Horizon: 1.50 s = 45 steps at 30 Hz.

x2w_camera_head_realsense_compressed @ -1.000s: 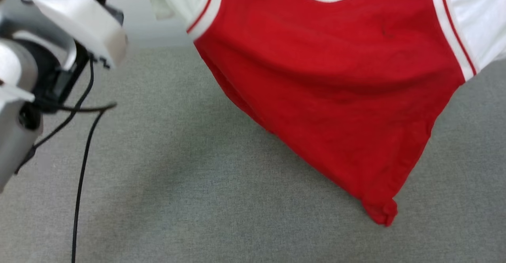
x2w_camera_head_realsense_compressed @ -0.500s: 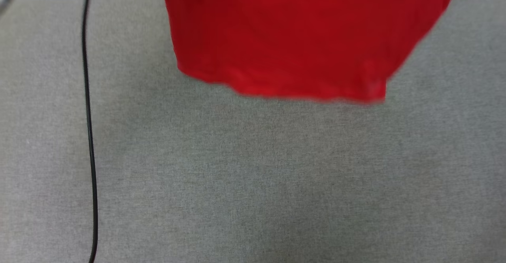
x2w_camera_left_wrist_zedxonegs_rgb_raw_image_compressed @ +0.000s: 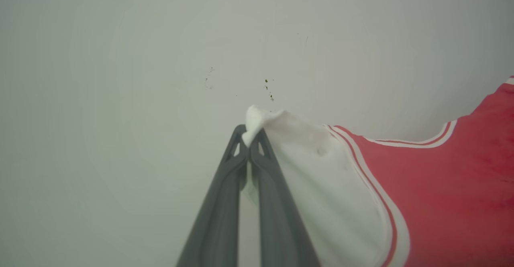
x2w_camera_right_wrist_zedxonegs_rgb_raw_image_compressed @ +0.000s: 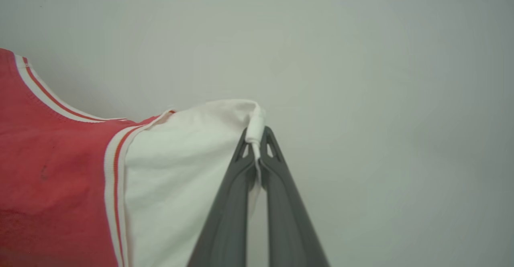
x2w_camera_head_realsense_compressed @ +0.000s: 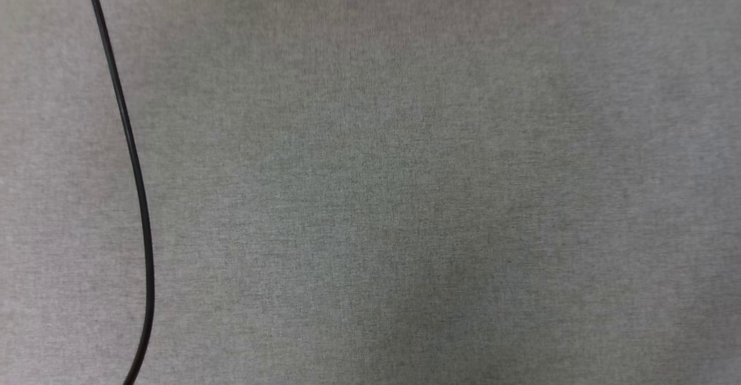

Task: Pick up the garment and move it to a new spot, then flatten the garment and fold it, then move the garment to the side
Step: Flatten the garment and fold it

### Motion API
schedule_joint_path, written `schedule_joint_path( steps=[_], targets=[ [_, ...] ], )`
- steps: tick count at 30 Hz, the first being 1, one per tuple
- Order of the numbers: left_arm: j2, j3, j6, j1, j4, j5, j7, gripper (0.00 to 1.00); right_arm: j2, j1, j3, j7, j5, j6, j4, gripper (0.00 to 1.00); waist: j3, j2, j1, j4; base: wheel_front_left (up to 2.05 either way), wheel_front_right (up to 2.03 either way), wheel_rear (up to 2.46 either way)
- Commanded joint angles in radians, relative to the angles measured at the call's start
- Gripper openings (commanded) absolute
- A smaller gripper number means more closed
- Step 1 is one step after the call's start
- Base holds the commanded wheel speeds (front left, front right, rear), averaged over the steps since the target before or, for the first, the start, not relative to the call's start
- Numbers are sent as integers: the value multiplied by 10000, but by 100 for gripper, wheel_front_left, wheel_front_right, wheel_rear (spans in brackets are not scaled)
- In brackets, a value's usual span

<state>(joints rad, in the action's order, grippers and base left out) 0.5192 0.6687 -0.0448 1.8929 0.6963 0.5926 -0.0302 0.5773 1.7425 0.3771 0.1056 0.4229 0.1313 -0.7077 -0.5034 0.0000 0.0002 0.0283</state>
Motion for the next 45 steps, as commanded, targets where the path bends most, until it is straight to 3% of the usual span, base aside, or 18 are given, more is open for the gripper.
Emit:
schedule_joint_path(
  steps=[1, 11, 23, 35, 45],
  targets=[
    [-55, -36, -37, 135, 122, -14, -64, 0, -55, 167, 50, -79, -65, -12, -159, 0, -175, 0, -2, -22, 0, 0, 0],
    [-467, 110, -351, -468, 1663, 204, -1106, 0, -636, -157, 1220, -1258, 529, -12, -1626, 0, -498, 0, -2, 18, 0, 0, 0],
    [-419, 198, -370, -4049, 1693, 709, -2198, 0, -742, -3152, 2982, -2675, 2219, -12, -1693, 0, 708, 0, -2, -28, 0, 0, 0],
    [81, -458, 871, -9614, -815, 1606, -2362, 0, -606, -7066, 4137, -3437, 3699, -12, -881, 0, 2366, 0, -2, 18, 0, 0, 0],
    [543, -846, 2091, -14043, -3335, 2202, -2369, 0, -289, -9852, 4357, -3669, 4231, -12, -107, 0, 3550, 0, -2, 110, 0, 0, 0]
  ],
)
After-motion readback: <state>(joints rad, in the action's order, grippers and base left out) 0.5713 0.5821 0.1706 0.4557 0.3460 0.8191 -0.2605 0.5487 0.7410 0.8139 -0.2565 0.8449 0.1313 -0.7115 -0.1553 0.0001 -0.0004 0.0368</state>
